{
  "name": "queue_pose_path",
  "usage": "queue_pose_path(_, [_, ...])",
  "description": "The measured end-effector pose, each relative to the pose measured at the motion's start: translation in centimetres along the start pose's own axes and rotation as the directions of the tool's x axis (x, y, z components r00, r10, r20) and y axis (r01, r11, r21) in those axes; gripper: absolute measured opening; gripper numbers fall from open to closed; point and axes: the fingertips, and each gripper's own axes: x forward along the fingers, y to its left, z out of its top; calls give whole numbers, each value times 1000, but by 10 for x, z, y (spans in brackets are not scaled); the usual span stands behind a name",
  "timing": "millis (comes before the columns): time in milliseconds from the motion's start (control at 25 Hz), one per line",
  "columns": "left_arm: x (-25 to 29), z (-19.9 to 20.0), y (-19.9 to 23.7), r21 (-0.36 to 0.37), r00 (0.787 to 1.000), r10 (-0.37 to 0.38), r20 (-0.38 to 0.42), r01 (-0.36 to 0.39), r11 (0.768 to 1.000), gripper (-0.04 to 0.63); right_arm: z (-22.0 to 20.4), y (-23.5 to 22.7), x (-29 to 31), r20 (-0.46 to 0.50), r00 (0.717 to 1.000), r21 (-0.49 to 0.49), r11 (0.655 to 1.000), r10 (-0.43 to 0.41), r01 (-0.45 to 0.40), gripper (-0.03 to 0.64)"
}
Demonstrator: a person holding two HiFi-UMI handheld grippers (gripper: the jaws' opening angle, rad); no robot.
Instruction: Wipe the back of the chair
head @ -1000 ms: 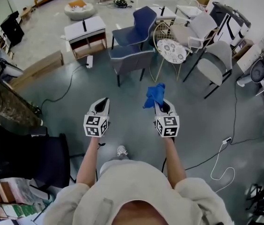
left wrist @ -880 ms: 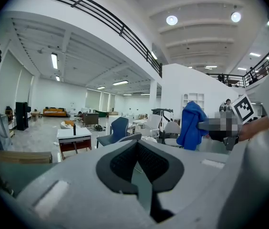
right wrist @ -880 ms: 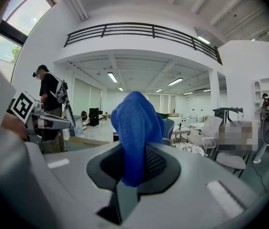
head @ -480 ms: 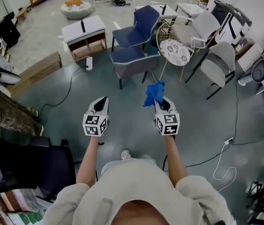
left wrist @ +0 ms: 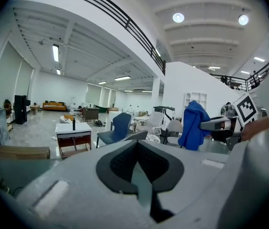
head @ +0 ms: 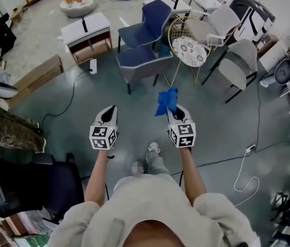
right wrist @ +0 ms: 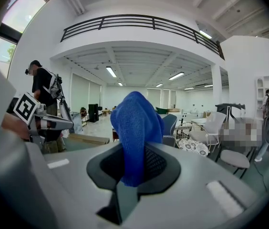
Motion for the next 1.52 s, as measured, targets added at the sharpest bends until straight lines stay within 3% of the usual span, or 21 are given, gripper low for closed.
queue_pose_path(320, [39, -7, -4, -7, 999, 24, -29, -24, 1000, 5, -8, -26, 32, -9, 999, 18, 999, 31, -31, 46])
queue_pose_path(880, [139, 59, 6, 40, 991, 131, 7, -131, 991, 5, 34, -100, 131, 42, 988, 17, 989, 147, -148, 46])
queue_pose_path(1520, [176, 36, 31, 32, 978, 195, -73, -194, 981, 5, 6, -115, 193, -25, 977, 51, 976, 213, -211, 46])
